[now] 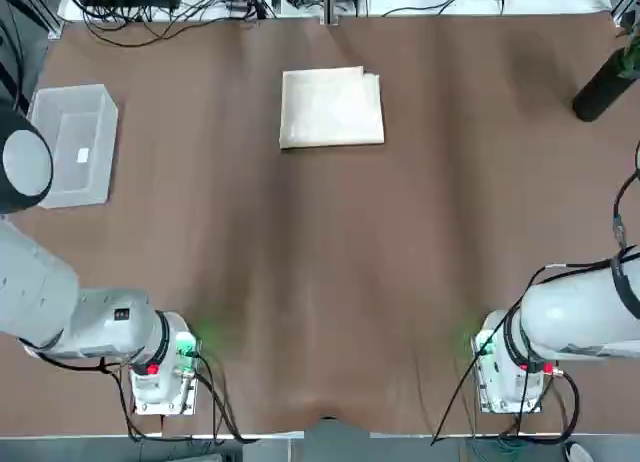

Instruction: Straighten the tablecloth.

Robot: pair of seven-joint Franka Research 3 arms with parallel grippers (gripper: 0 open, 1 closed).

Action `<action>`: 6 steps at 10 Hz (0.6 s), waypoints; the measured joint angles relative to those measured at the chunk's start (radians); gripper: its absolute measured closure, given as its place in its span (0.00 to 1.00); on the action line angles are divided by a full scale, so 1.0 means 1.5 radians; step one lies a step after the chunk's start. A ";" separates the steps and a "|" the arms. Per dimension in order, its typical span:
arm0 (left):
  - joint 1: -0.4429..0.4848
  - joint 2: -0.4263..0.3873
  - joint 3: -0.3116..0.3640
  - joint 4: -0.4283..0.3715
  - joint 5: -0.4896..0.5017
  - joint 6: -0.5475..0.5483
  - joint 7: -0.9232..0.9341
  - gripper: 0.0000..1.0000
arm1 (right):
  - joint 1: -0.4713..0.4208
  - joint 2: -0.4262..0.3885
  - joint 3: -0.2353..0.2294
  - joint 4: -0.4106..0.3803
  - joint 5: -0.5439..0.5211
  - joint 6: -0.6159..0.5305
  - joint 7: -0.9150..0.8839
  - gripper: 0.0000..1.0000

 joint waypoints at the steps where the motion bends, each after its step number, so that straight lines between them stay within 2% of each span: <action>1: 0.000 0.000 0.000 0.000 0.000 0.000 0.000 0.00 | 0.000 0.000 0.000 0.000 0.000 0.000 0.000 0.00; 4: 0.000 0.000 0.000 0.000 0.000 0.000 0.000 0.00 | 0.007 0.001 0.004 0.000 0.002 0.003 0.000 0.00; 6: 0.000 0.000 0.000 0.000 0.000 0.000 0.000 0.00 | 0.031 0.014 0.009 0.000 0.031 0.038 0.004 0.00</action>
